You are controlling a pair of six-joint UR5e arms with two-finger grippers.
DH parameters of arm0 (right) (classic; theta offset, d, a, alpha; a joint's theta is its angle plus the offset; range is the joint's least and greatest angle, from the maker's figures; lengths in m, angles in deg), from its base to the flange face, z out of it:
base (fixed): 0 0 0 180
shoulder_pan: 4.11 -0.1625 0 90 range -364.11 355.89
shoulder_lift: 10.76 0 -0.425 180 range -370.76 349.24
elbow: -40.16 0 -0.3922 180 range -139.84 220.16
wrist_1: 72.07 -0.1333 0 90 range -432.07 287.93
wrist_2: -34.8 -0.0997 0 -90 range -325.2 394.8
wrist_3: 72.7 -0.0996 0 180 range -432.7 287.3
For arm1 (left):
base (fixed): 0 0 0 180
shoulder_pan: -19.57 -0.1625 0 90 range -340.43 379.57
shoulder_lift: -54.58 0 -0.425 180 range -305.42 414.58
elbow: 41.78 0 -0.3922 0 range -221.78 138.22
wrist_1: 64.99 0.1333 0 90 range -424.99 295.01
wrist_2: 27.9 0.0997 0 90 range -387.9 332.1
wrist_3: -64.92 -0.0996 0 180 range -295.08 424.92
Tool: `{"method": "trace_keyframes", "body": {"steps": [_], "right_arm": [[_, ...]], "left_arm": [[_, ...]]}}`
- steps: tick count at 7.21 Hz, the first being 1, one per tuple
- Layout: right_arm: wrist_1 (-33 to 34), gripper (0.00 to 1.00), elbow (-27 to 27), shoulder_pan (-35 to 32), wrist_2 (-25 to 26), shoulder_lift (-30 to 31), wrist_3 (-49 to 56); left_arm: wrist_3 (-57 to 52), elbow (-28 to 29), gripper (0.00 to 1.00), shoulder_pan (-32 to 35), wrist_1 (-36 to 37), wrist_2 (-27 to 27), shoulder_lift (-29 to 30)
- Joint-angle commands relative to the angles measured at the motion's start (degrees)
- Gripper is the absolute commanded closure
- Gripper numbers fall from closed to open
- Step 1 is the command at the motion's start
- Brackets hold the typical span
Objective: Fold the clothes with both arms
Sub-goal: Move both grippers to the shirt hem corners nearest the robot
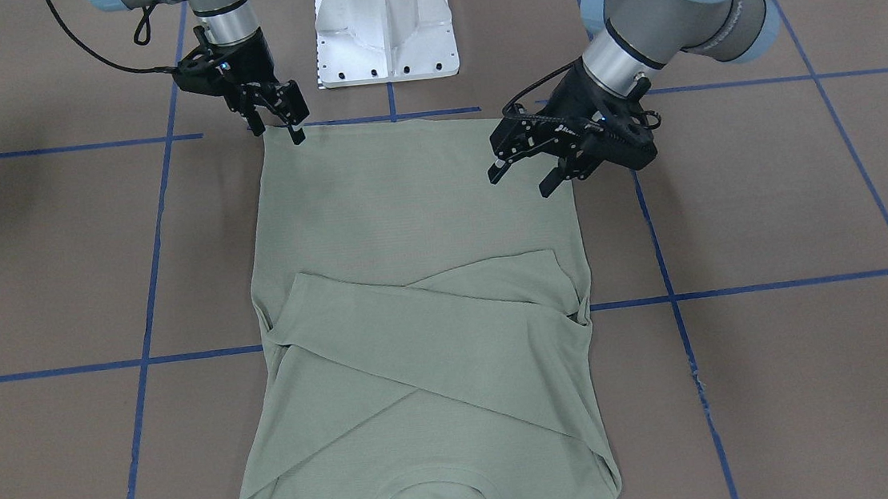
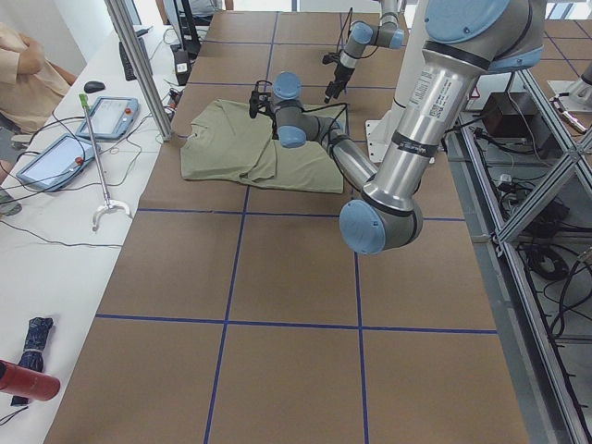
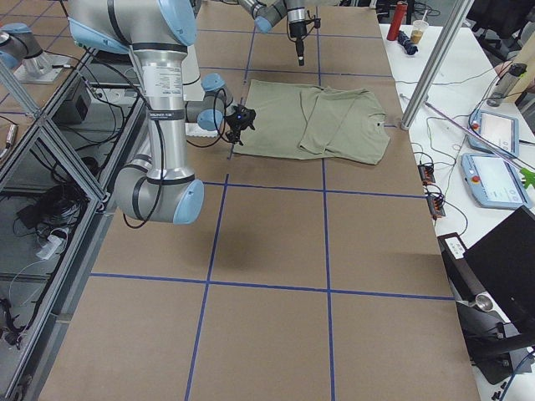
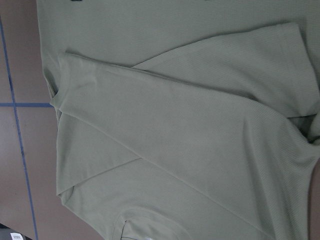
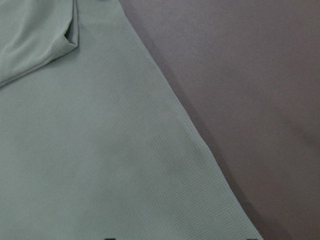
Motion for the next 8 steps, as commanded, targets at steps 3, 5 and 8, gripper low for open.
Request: {"method": "trace_keyframes", "body": {"steps": [3, 5, 8], "right_arm": [[1.1, 0.12, -1.6, 1.4, -2.0, 0.7, -2.4], [1.1, 0.17, -2.0, 1.4, -4.0, 0.8, -2.4], [1.1, 0.67, -1.6, 1.3, -5.8, 0.8, -2.4]], "left_arm": [[0.3, 0.0, 0.12, -0.2, 0.0, 0.4, -1.0], [1.8, -0.2, 0.12, -0.2, -0.2, 0.3, -0.9], [2.0, -0.7, 0.12, -0.2, -0.5, 0.3, -0.9]]}}
